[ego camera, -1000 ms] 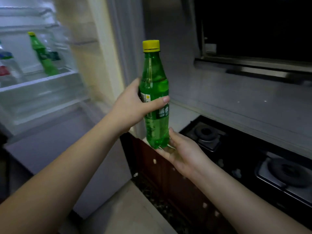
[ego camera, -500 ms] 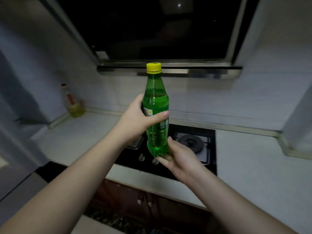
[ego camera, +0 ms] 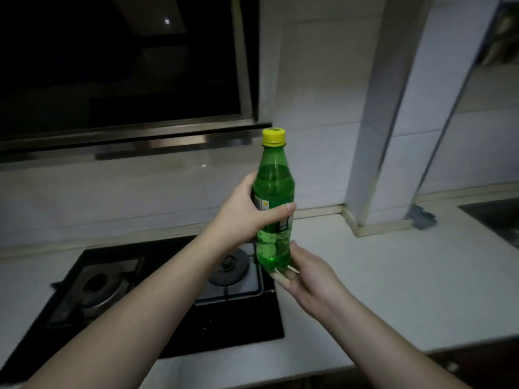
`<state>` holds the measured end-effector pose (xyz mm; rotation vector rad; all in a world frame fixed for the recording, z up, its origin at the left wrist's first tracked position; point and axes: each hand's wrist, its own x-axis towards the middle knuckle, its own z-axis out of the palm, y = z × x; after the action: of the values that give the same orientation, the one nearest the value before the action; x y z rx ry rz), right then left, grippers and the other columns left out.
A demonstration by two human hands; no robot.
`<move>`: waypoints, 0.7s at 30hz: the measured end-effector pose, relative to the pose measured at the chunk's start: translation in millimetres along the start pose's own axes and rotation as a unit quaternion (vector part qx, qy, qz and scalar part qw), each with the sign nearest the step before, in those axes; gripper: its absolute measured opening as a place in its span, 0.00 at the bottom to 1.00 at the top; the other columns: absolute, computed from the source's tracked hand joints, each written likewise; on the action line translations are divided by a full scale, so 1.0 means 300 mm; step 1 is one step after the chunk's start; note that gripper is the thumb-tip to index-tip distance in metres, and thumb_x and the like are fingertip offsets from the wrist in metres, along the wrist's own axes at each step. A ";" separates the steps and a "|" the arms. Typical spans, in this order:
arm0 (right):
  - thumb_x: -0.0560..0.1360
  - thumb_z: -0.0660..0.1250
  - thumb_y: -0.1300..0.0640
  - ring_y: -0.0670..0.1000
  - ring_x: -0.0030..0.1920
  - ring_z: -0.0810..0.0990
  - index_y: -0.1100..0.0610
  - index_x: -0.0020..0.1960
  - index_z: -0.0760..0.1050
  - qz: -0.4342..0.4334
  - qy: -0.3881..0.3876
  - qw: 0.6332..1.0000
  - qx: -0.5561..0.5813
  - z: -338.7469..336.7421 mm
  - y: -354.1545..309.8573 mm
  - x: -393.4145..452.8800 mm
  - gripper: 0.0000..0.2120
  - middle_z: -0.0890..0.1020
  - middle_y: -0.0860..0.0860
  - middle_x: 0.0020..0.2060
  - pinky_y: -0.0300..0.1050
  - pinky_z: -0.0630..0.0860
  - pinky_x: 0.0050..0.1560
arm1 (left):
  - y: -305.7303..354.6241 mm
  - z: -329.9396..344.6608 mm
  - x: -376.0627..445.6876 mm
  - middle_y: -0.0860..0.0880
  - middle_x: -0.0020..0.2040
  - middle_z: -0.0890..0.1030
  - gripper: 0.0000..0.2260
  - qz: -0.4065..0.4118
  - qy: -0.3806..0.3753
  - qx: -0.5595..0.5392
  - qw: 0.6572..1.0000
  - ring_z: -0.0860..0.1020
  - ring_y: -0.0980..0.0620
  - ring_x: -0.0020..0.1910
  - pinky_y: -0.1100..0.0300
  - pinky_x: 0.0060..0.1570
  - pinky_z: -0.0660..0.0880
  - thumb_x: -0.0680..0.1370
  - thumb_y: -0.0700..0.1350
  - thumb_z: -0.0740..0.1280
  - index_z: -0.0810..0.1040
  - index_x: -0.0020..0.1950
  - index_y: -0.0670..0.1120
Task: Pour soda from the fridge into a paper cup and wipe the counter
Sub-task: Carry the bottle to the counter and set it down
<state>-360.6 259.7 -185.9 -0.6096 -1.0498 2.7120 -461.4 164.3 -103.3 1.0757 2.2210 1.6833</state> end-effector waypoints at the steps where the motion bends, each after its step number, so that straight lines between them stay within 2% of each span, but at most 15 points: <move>1: 0.82 0.56 0.57 0.56 0.51 0.83 0.63 0.58 0.76 -0.011 0.010 1.000 0.001 -0.014 -0.019 0.014 0.14 0.85 0.57 0.49 0.50 0.81 0.52 | -0.007 0.022 0.034 0.54 0.52 0.83 0.31 0.003 -0.010 -0.006 1.000 0.81 0.57 0.52 0.52 0.55 0.79 0.62 0.58 0.78 0.74 0.62 0.52; 4: 0.82 0.56 0.57 0.57 0.54 0.82 0.63 0.57 0.76 -0.038 0.045 0.998 0.007 -0.057 -0.075 0.051 0.13 0.85 0.57 0.49 0.54 0.77 0.58 | -0.017 0.092 0.118 0.55 0.51 0.83 0.30 0.018 -0.037 -0.023 0.999 0.82 0.56 0.51 0.52 0.55 0.78 0.61 0.59 0.78 0.75 0.60 0.53; 8: 0.82 0.57 0.57 0.59 0.56 0.81 0.64 0.59 0.75 -0.069 0.091 0.993 0.014 -0.138 -0.132 0.085 0.14 0.84 0.58 0.52 0.55 0.77 0.58 | -0.025 0.192 0.206 0.55 0.49 0.83 0.25 0.027 -0.072 -0.050 0.996 0.81 0.58 0.48 0.60 0.48 0.76 0.65 0.50 0.80 0.75 0.58 0.51; 14: 0.83 0.55 0.57 0.58 0.57 0.81 0.64 0.61 0.74 -0.092 0.129 0.987 0.013 -0.306 -0.212 0.128 0.15 0.82 0.58 0.55 0.55 0.77 0.58 | -0.057 0.370 0.302 0.53 0.48 0.83 0.23 0.030 -0.123 -0.085 0.988 0.82 0.56 0.48 0.57 0.48 0.78 0.66 0.44 0.79 0.75 0.57 0.50; 17: 0.83 0.55 0.57 0.58 0.58 0.80 0.63 0.61 0.75 -0.084 0.140 0.987 0.006 -0.405 -0.249 0.163 0.15 0.83 0.57 0.55 0.55 0.77 0.59 | -0.090 0.467 0.350 0.52 0.49 0.83 0.24 0.021 -0.142 -0.086 0.986 0.82 0.55 0.49 0.53 0.51 0.80 0.65 0.45 0.80 0.76 0.57 0.49; 21: 0.82 0.56 0.55 0.57 0.59 0.80 0.62 0.62 0.75 -0.063 0.156 0.986 -0.011 -0.538 -0.303 0.226 0.15 0.83 0.57 0.56 0.55 0.74 0.62 | -0.145 0.601 0.411 0.52 0.50 0.84 0.26 -0.005 -0.155 -0.081 0.985 0.82 0.53 0.50 0.47 0.53 0.80 0.62 0.53 0.79 0.77 0.57 0.51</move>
<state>-351.0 444.8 -253.6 -0.9043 -1.0000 2.3981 -477.5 375.9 -170.6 1.1891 1.8631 1.5386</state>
